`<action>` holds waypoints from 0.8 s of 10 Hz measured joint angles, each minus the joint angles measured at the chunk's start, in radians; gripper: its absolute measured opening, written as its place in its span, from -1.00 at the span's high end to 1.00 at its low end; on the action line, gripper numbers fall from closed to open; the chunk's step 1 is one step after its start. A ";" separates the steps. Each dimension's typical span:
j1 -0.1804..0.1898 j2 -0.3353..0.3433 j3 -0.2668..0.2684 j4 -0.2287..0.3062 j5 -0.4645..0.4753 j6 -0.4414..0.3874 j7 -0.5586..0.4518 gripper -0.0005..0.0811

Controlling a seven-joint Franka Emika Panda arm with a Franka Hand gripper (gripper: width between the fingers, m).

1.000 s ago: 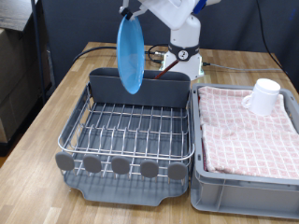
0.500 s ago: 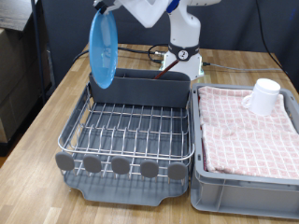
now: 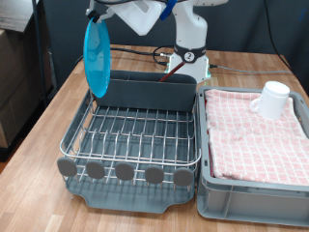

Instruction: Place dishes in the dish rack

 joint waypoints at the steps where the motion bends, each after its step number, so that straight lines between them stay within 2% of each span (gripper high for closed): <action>1: 0.000 0.000 -0.005 -0.018 -0.003 0.017 0.002 0.94; 8: 0.000 0.009 -0.045 -0.139 -0.090 0.148 0.088 0.94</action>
